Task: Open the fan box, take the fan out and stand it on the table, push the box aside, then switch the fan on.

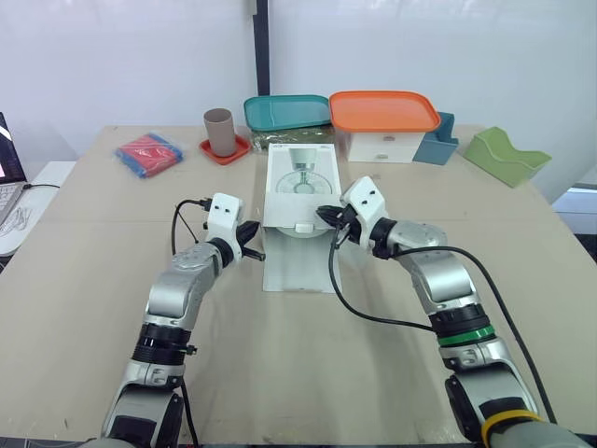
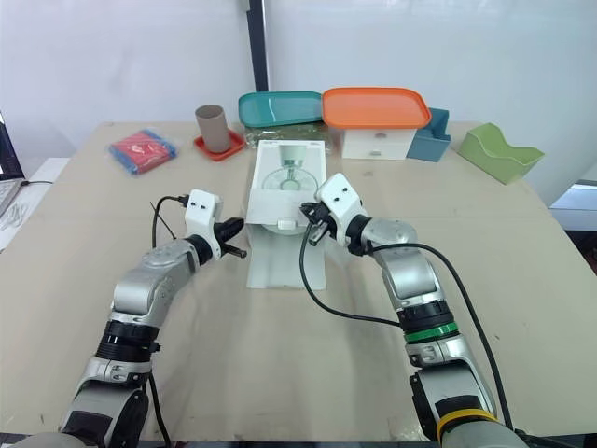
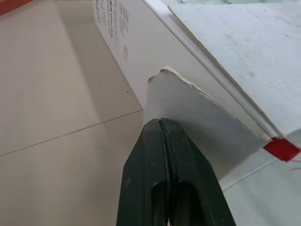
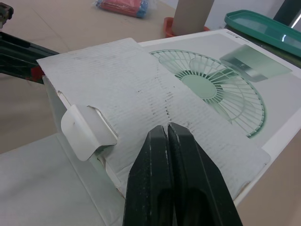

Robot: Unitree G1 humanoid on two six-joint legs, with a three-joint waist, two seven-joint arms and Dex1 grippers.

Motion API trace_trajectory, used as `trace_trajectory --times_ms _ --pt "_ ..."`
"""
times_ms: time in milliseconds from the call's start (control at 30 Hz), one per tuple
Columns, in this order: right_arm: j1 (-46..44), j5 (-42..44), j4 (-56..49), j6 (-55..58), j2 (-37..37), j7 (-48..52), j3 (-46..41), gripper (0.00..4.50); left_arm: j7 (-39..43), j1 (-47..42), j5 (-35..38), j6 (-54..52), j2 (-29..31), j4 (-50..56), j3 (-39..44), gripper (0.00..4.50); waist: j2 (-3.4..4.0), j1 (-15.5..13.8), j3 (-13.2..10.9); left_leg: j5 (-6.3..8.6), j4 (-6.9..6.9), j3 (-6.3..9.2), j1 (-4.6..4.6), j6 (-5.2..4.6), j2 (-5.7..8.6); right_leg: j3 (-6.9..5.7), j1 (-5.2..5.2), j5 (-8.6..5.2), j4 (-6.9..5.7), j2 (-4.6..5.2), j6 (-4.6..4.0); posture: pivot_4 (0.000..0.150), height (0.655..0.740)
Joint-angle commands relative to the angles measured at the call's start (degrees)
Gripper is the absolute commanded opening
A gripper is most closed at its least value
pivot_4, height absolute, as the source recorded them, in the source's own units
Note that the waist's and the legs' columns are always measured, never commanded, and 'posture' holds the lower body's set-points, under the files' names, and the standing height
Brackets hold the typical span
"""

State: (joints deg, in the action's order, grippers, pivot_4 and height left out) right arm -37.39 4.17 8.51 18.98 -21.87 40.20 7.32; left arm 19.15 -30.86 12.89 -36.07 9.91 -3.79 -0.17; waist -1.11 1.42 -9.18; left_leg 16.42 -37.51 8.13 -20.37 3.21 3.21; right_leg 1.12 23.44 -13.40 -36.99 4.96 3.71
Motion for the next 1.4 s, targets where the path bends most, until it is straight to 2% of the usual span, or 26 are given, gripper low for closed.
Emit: trace_trajectory --times_ms 33,733,967,1267,1400 --pt "0.45 0.06 -1.47 0.43 -0.52 0.47 0.31 0.09 0.56 -1.12 0.21 1.24 -0.22 1.08 -0.31 0.00 0.00 0.00 0.00 0.00 0.00 0.00 0.00 0.00 0.00 0.00 0.00 0.00 0.00 0.00 0.00 0.150 0.7400" --pt "-1.29 0.06 0.57 0.23 -1.24 0.11 -0.81 0.09 0.56 -0.69 -0.16 1.14 0.13 1.73 -0.39 0.00 0.00 -0.02 0.00 0.00 0.00 0.00 0.00 0.00 0.00 0.00 0.00 0.00 0.00 0.00 0.00 0.150 0.7400" --pt "-1.88 1.05 0.93 3.56 -0.72 -0.03 -0.93 0.09 1.45 0.81 0.93 1.57 0.50 3.96 0.38 0.00 0.00 -0.02 0.00 0.00 0.00 0.00 0.00 0.00 0.00 0.00 0.00 0.00 0.00 0.00 0.00 0.150 0.7400" --pt "-2.17 1.60 0.19 5.50 -0.40 0.12 -0.60 0.09 7.33 8.73 12.56 -0.61 2.08 17.29 7.07 0.00 0.00 0.00 0.00 0.00 0.01 0.02 0.00 0.00 -0.01 0.00 -0.01 0.00 0.00 0.00 0.00 0.150 0.7400" --pt "-2.56 1.62 0.47 5.10 -0.22 0.26 -0.55 0.09 9.99 14.63 21.24 -5.71 2.86 23.50 9.30 0.00 0.01 0.09 0.00 0.01 0.02 -0.02 0.00 -0.01 -0.03 0.01 0.00 0.00 0.01 0.00 0.00 0.150 0.7400"
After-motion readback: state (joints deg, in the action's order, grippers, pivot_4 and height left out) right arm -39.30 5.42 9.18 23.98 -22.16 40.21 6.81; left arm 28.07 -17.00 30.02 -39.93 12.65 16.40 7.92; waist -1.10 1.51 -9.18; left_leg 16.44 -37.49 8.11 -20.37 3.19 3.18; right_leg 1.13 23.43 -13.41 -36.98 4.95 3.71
